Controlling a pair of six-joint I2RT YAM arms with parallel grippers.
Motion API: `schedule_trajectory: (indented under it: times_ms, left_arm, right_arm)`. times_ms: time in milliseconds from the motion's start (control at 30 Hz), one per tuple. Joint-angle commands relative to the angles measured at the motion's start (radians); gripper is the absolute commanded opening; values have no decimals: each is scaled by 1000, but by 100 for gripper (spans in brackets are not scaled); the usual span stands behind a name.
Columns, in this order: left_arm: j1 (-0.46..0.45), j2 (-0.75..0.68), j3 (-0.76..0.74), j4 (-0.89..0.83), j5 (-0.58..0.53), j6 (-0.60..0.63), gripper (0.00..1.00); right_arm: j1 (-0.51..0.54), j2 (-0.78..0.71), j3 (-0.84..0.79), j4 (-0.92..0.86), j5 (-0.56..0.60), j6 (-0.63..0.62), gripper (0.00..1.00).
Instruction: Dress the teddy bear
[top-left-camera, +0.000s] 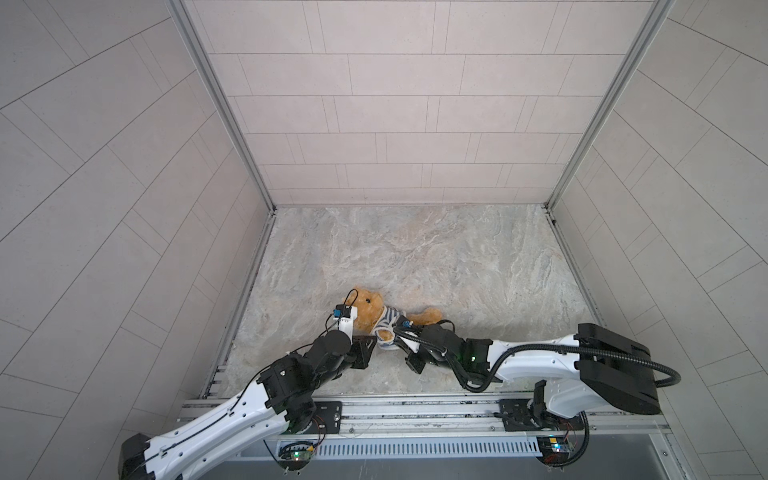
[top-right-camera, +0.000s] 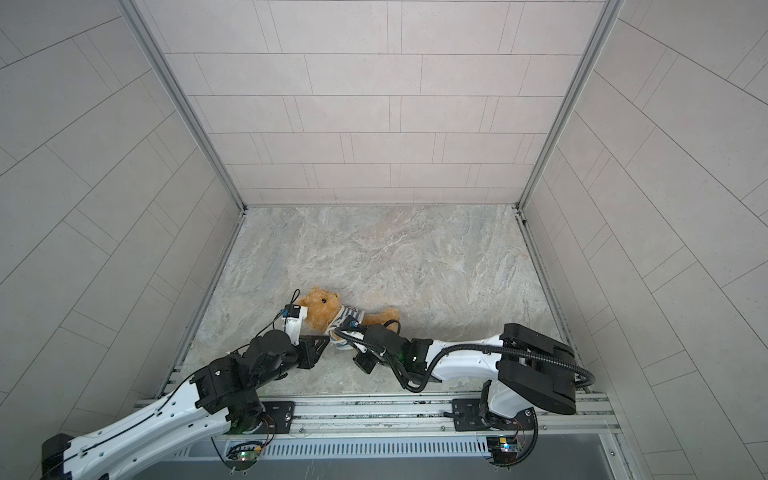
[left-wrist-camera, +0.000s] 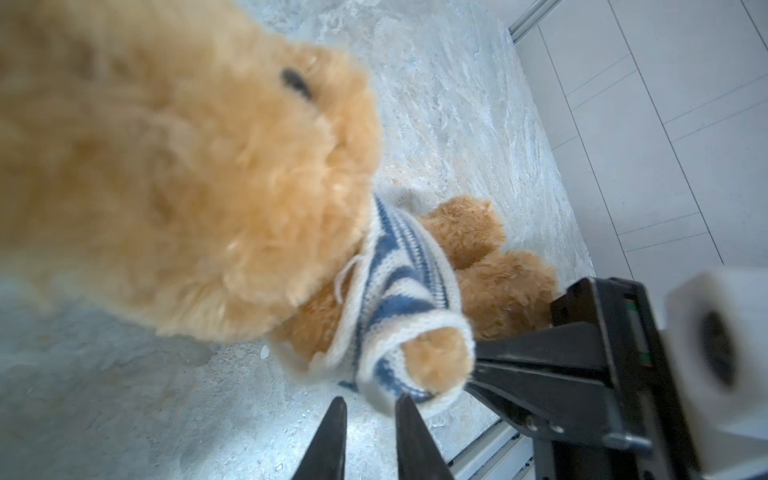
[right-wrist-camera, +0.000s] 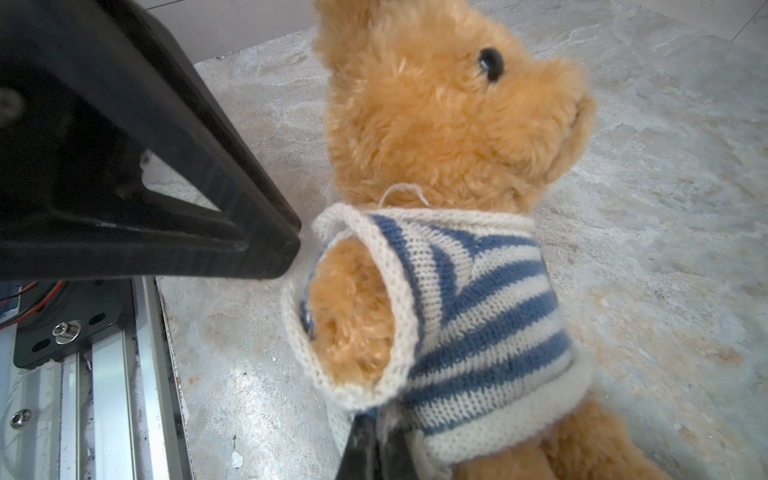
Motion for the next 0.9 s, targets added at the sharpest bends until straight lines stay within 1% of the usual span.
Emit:
schedule_trajectory:
  times_ms: [0, 67, 133, 200, 333, 400, 533, 600, 667, 800, 867]
  left_arm:
    - [-3, 45, 78, -30, 36, 103, 26]
    - [-4, 96, 113, -24, 68, 130, 27]
    - [-6, 144, 143, -32, 75, 150, 30]
    - [-6, 198, 170, -46, 74, 166, 30]
    - [-7, 298, 194, -49, 110, 189, 30]
    - [-7, 330, 199, -44, 120, 195, 32]
    - [-8, 377, 218, -60, 91, 210, 38]
    - [-7, 395, 225, -65, 74, 215, 39]
    - [-7, 408, 228, -69, 65, 215, 39]
    - [-8, 409, 231, -114, -8, 209, 34]
    - [-7, 387, 221, -105, -5, 205, 33]
  right_arm:
    - [7, 14, 16, -15, 9, -10, 0]
    - [7, 15, 16, -16, 6, -13, 0]
    - [7, 13, 16, -12, 7, -13, 0]
    - [8, 8, 13, -7, 9, -13, 0]
    - [9, 1, 7, -4, 12, -12, 0]
    - [9, 3, 7, -1, 12, -12, 0]
    - [9, 4, 7, 1, 7, -13, 0]
    - [9, 3, 4, 4, 5, -13, 0]
    - [9, 0, -2, 8, 9, -13, 0]
    - [9, -9, -13, 16, 14, -9, 0]
    - [9, -10, -17, 18, 16, -7, 0]
